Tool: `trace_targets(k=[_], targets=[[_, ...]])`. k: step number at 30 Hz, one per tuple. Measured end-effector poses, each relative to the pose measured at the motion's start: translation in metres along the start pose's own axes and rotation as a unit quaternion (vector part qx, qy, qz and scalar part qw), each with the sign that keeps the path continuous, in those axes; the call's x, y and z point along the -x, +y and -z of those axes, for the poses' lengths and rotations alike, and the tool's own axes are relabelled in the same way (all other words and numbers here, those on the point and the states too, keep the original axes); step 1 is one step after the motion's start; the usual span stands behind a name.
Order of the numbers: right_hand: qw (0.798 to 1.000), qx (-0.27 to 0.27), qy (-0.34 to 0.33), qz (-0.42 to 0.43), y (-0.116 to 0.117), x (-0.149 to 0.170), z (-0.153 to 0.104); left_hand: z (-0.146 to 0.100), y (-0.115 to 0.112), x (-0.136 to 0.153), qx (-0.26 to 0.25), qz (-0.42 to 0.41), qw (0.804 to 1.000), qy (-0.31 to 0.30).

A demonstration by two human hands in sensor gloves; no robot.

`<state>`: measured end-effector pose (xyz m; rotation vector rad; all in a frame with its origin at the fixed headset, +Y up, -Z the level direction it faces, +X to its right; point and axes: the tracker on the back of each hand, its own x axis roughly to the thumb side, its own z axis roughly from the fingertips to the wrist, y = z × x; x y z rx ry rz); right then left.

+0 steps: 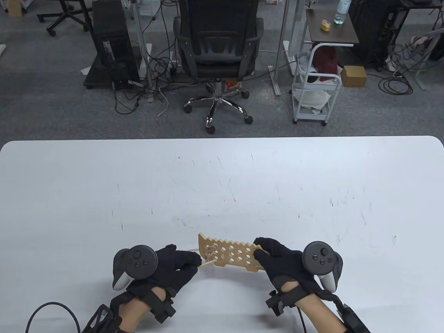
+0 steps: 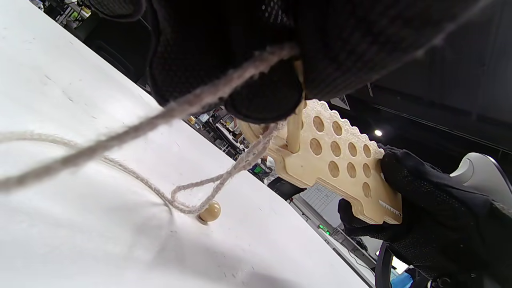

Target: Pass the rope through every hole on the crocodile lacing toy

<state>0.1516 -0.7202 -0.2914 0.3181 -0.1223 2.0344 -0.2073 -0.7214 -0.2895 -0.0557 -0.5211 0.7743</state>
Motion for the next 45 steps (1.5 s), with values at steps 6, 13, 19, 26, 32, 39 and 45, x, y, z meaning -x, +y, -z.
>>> trace_targets(k=[6,13,19,26,32,39,45], targets=[[1.0,-0.001,-0.003,0.001,0.003,-0.002,-0.001,-0.001,0.001,0.0,-0.009,-0.005,1.0,-0.007],[1.0,0.002,0.006,0.019,0.005,0.0,-0.001,-0.002,0.003,-0.006,-0.051,-0.026,0.998,-0.026],[0.999,0.005,0.013,0.032,0.004,0.001,-0.002,-0.003,0.003,-0.008,-0.072,-0.021,0.997,-0.035],[0.999,0.001,0.015,0.052,0.007,0.002,-0.002,-0.007,0.005,-0.01,-0.128,0.025,0.991,-0.03],[0.998,-0.013,0.016,0.061,0.013,-0.001,-0.004,-0.008,0.004,-0.011,-0.126,0.045,0.991,-0.023],[0.996,-0.025,0.016,0.083,0.017,-0.003,-0.006,-0.008,0.002,-0.013,-0.127,0.069,0.989,-0.023],[0.993,-0.044,0.022,0.109,0.022,-0.004,-0.007,-0.006,-0.002,-0.016,-0.124,0.097,0.987,-0.025]])
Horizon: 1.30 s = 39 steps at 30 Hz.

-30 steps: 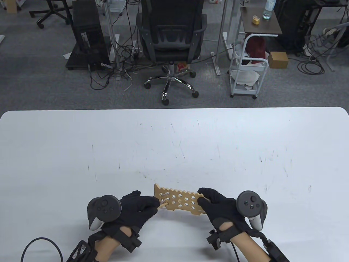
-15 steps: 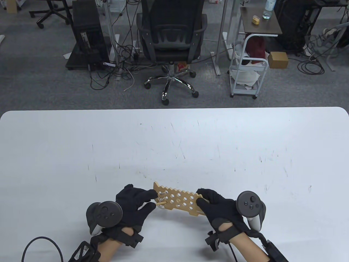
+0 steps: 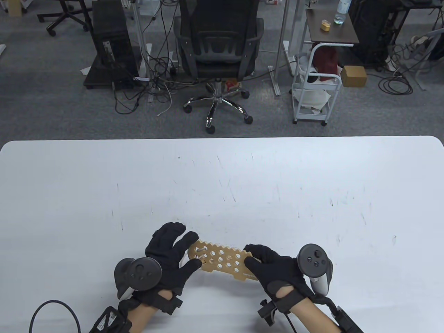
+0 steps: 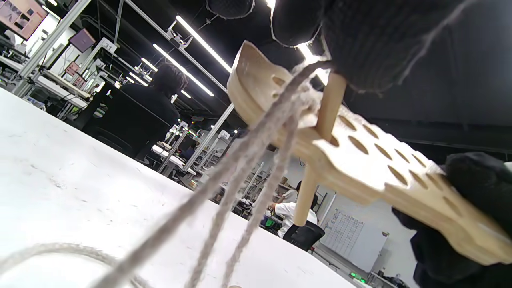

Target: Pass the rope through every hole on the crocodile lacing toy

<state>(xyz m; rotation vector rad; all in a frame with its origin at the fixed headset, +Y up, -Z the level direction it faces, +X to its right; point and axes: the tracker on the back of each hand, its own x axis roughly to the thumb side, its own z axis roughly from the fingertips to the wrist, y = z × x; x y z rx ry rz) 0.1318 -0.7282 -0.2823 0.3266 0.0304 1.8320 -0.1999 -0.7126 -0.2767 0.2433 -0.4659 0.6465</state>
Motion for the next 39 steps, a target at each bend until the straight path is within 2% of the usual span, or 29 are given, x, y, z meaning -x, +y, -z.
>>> trace_targets(k=[14,21,25,32,39], targets=[[0.999,-0.022,0.023,0.042,0.003,0.005,0.0,0.001,-0.008,-0.008,0.01,0.026,1.0,0.002],[0.999,-0.012,0.024,0.039,0.001,0.005,0.001,0.0,0.0,-0.007,-0.007,0.016,1.0,-0.002],[0.999,-0.008,0.025,0.046,-0.001,0.005,0.001,-0.001,0.013,-0.005,-0.037,0.021,0.999,-0.005],[0.998,-0.003,0.024,0.051,-0.003,0.005,0.001,-0.003,0.032,0.016,-0.094,-0.01,0.994,0.046],[0.998,-0.004,0.022,0.06,-0.005,0.004,0.0,-0.002,0.029,0.04,-0.091,-0.073,0.985,0.124]])
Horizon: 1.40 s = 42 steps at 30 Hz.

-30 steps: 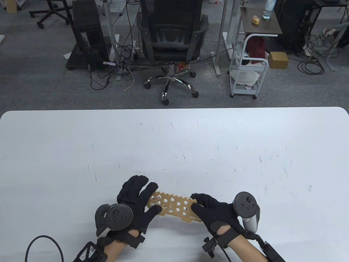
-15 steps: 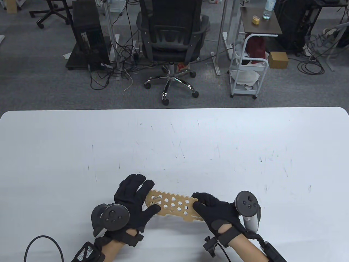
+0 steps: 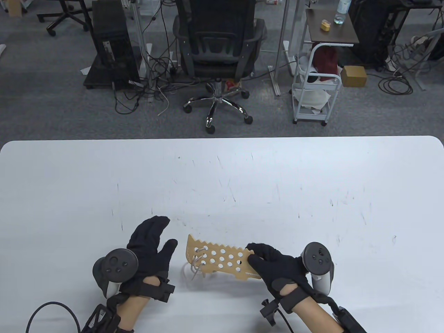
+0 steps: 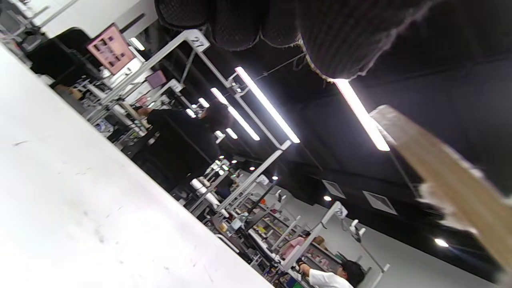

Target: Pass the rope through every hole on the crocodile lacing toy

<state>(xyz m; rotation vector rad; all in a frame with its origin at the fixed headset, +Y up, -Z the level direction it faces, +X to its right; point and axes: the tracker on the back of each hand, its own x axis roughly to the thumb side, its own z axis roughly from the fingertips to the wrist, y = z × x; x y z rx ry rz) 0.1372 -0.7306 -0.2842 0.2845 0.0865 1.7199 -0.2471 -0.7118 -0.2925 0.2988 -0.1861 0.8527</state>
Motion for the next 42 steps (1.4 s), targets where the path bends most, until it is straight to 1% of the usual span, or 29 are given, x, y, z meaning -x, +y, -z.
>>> trace_targets(k=[5,7,9,11,15,18,21,27,32,35,39,42], targets=[[1.0,-0.002,-0.001,0.003,0.0,0.0,0.0,0.003,-0.007,0.011,0.025,-0.022,0.999,0.038],[1.0,-0.003,-0.001,0.004,0.0,0.0,0.0,0.004,-0.011,0.013,0.046,-0.028,0.998,0.045],[1.0,-0.004,-0.001,0.006,0.0,0.0,0.0,0.006,-0.016,0.014,0.081,-0.027,0.995,0.049],[1.0,-0.005,-0.002,0.009,0.0,0.0,0.0,0.007,-0.023,0.015,0.133,-0.022,0.99,0.051],[1.0,-0.007,-0.003,0.012,0.0,-0.001,0.0,0.006,-0.039,0.015,0.221,-0.035,0.974,0.048],[1.0,-0.008,-0.004,0.015,0.0,-0.001,0.0,0.005,-0.049,0.013,0.261,-0.046,0.963,0.037],[1.0,-0.009,-0.004,0.016,0.0,-0.001,-0.001,0.004,-0.054,0.013,0.277,-0.052,0.959,0.028],[1.0,-0.011,-0.003,0.016,0.001,-0.001,-0.001,0.002,-0.063,0.011,0.326,-0.092,0.941,0.017],[1.0,-0.017,-0.003,0.016,0.002,-0.001,-0.001,0.0,-0.069,0.009,0.345,-0.115,0.932,0.01],[1.0,-0.02,-0.002,0.018,0.003,-0.001,-0.001,0.0,-0.071,0.01,0.351,-0.139,0.926,0.014],[1.0,-0.02,0.0,0.02,0.003,-0.001,-0.001,0.0,-0.071,0.009,0.348,-0.151,0.925,0.013],[1.0,-0.018,0.002,0.022,0.003,-0.001,-0.001,0.0,-0.068,0.009,0.336,-0.145,0.931,0.009]])
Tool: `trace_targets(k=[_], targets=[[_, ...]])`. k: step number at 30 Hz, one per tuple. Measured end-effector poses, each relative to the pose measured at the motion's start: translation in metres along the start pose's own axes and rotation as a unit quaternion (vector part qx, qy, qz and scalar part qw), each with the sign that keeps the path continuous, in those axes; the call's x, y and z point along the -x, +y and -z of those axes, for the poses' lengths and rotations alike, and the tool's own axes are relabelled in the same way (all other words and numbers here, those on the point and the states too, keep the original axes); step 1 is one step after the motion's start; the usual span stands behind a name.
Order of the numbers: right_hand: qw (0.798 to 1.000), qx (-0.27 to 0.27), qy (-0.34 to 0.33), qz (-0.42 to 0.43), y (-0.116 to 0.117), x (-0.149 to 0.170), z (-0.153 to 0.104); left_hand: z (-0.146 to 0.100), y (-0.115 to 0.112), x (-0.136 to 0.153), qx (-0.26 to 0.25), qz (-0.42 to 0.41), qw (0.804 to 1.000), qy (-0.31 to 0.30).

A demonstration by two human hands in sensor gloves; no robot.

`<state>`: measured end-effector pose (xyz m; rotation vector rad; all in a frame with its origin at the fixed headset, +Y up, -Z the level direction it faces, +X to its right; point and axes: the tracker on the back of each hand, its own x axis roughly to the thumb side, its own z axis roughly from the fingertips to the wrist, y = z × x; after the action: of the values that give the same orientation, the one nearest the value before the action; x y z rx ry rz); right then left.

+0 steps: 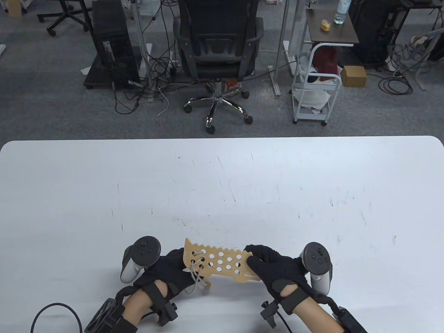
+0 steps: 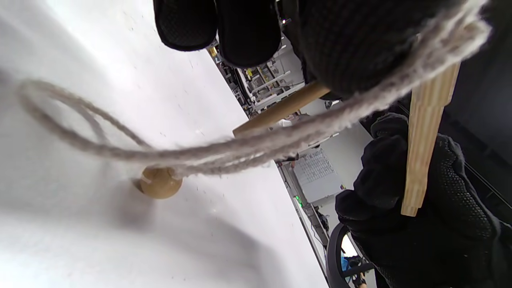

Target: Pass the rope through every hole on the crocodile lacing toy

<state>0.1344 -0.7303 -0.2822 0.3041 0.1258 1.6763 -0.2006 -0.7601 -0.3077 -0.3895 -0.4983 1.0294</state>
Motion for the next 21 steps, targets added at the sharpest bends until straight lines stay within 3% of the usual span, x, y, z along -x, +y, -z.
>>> trace_targets(k=[21], targets=[[0.999,0.035,0.01,0.002,-0.017,0.002,0.004,-0.015,0.029,0.002,-0.144,0.002,0.989,0.028]])
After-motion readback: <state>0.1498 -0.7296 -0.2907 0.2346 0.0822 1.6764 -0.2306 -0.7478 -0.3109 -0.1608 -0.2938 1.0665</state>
